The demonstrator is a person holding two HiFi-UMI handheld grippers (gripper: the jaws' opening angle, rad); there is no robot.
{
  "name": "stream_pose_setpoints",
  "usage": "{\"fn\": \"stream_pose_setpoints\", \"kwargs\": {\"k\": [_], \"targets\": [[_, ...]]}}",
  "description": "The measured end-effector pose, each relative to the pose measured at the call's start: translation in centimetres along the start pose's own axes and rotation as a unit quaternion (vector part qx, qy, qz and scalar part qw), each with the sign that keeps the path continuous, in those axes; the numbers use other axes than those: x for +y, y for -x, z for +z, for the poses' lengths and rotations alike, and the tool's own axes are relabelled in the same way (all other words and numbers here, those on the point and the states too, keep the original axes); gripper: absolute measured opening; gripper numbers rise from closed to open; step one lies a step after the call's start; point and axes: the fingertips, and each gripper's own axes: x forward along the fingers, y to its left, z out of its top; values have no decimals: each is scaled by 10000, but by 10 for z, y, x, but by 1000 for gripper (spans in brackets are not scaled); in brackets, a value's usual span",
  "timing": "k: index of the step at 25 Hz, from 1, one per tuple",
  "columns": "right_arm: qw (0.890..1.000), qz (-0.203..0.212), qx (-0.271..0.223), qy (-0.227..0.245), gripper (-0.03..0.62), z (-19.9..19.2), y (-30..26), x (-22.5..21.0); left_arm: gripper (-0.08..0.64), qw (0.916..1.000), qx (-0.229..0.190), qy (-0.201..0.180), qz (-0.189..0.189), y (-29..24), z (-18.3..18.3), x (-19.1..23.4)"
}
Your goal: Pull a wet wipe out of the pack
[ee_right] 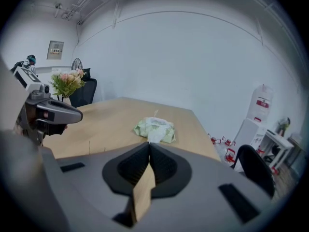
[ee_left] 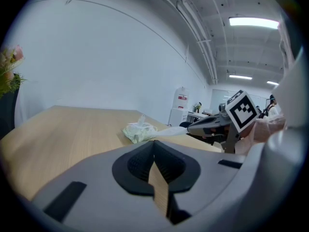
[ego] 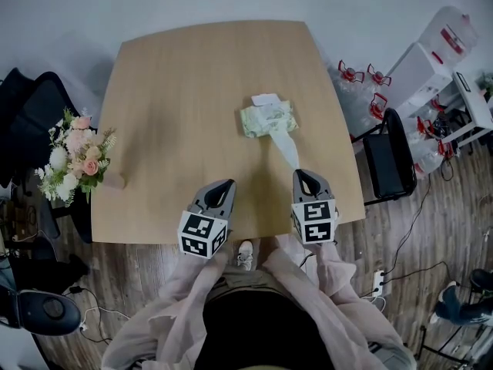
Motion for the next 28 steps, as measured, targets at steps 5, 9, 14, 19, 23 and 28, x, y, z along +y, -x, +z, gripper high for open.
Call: {"fn": "stream_pose_setpoints", "kwargs": {"k": [5,9,14,19,23,28], "targets": [[9997,-80,-169,-185,9,4,19,-2,11,9999,-88,-6,-54,8,6,-4],[9985,-128,-357,-398,9,10,36,-4,11,9998,-190,-10,-76,15,14,-8],[9954,-98,-569,-759,9,17,52,-3,11,9995,-292,-54,-112,19,23,-12],[9932,-118,-655,-957,9,16,62,-6,11,9992,-355,-88,-159,19,27,-18],[9917,-131,-723,-1057,8,13,66,-8,11,9991,-390,-91,-170,20,29,-20],[9910,-105,-741,-1106,8,10,68,-8,11,9990,-385,-90,-190,19,29,-23]]}}
